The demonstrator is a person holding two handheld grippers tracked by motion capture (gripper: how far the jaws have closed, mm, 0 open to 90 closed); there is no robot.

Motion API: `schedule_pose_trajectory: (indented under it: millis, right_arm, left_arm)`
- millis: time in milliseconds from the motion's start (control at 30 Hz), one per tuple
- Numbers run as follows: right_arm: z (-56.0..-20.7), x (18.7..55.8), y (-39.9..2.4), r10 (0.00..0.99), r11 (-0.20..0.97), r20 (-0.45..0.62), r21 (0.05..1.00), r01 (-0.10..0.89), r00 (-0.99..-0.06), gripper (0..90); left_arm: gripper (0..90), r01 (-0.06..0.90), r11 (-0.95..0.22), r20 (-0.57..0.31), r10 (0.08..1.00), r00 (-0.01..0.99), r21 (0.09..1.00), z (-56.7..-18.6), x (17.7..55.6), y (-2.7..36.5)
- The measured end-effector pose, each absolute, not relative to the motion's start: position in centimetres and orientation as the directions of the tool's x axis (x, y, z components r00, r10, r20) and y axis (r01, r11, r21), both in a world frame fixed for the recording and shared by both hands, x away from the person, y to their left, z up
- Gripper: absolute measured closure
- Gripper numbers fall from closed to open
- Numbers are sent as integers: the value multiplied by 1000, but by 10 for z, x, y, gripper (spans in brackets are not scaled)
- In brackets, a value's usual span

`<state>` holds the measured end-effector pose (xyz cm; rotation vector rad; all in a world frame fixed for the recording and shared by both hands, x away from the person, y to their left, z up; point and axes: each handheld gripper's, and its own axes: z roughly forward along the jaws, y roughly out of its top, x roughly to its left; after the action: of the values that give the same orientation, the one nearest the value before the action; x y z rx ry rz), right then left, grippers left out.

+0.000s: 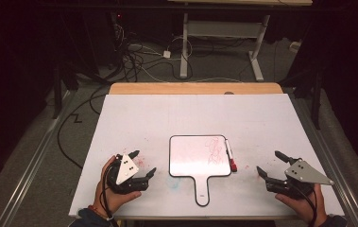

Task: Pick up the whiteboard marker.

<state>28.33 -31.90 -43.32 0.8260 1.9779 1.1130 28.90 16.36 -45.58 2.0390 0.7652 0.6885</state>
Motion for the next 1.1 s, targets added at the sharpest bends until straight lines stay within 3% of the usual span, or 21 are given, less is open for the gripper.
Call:
schedule_pose_trajectory:
  millis: [733, 967, 1100]
  right_arm:
    - [-432, 295, -308, 739, 469, -240, 854, 226, -629, 263]
    - [-434, 321, -290, 733, 484, -166, 809, 334, -660, 357]
    - [-432, 341, -283, 740, 454, -83, 793, 405, -668, 364]
  left_arm:
    - [197, 285, -531, 217, 694, 687, 798, -464, 290, 157]
    - [198, 284, -540, 221, 688, 692, 792, -466, 291, 154]
    - [197, 284, -554, 229, 680, 696, 783, -467, 291, 153]
